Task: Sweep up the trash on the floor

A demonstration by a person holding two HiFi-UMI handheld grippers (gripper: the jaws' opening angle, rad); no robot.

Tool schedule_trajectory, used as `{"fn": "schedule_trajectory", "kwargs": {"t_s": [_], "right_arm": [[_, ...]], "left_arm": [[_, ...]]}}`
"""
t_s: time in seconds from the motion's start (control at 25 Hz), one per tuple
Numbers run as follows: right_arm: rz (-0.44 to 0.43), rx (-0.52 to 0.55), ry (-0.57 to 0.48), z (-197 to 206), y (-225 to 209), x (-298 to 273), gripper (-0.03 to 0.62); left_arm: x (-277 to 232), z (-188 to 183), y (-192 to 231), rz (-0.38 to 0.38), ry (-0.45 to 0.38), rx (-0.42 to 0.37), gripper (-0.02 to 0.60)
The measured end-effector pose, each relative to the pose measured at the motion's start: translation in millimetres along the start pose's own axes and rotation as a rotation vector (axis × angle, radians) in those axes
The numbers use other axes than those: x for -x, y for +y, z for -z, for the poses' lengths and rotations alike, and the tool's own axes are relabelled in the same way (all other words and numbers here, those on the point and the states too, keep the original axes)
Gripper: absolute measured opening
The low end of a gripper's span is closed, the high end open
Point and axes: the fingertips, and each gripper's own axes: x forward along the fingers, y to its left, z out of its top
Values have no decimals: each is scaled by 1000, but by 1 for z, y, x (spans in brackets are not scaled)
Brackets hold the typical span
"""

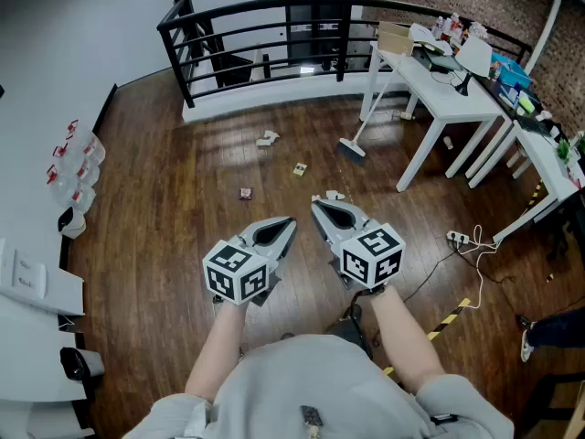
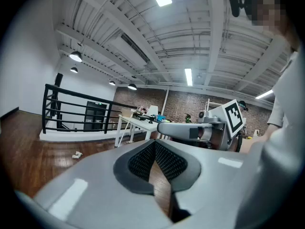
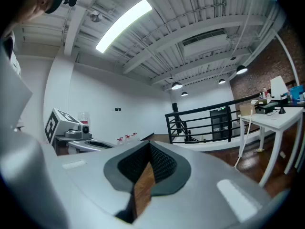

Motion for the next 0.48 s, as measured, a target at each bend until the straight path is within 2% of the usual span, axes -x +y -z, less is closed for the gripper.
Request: {"fn": "schedule_trajectory", "kwargs": {"t_s": [0.48], "right_arm": [[30, 71, -2, -31, -171, 31, 0]], "left_arm": [[-158, -31, -4, -47, 6, -20, 5]]}}
